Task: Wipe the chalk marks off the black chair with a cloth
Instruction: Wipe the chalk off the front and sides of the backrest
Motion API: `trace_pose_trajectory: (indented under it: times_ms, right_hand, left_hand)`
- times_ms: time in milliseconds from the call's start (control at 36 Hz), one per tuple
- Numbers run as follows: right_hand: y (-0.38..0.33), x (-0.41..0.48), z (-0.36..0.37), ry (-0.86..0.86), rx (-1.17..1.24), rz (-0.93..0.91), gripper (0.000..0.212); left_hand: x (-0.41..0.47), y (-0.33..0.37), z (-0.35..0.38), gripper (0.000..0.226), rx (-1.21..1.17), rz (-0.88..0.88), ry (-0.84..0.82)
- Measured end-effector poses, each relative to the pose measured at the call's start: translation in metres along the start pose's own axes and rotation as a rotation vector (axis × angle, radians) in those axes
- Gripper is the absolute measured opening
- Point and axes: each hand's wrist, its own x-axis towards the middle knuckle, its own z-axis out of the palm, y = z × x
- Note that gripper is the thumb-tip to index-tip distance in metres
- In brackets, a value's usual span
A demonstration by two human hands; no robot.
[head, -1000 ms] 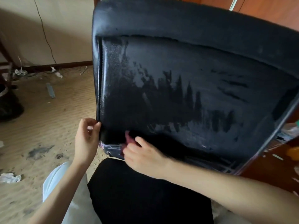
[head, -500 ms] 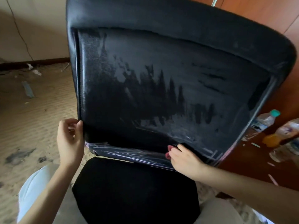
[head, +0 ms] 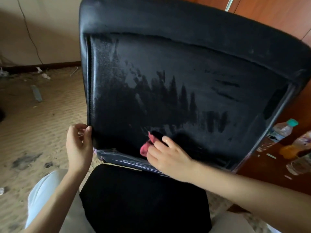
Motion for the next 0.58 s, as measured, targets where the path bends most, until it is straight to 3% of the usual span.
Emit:
trace_pose_trajectory:
  times_ms: [194, 278, 472, 583]
  right_hand:
    - [0.027, -0.032, 0.025, -0.26, -0.103, -0.006, 0.012]
    - [0.027, -0.074, 0.023, -0.332, -0.134, 0.06, 0.024]
    - [0.017, -0.136, 0.015, -0.333, -0.126, 0.112, 0.028]
    - [0.018, -0.128, 0.003, -0.326, -0.02, 0.121, 0.008]
  left_hand:
    - [0.001, 0.001, 0.002, 0.03, 0.012, 0.029, -0.021]
    - [0.002, -0.002, 0.002, 0.03, 0.022, 0.044, -0.017]
    - [0.001, -0.002, 0.003, 0.028, 0.034, 0.039, 0.01]
    - [-0.002, -0.004, 0.005, 0.023, -0.007, 0.052, 0.04]
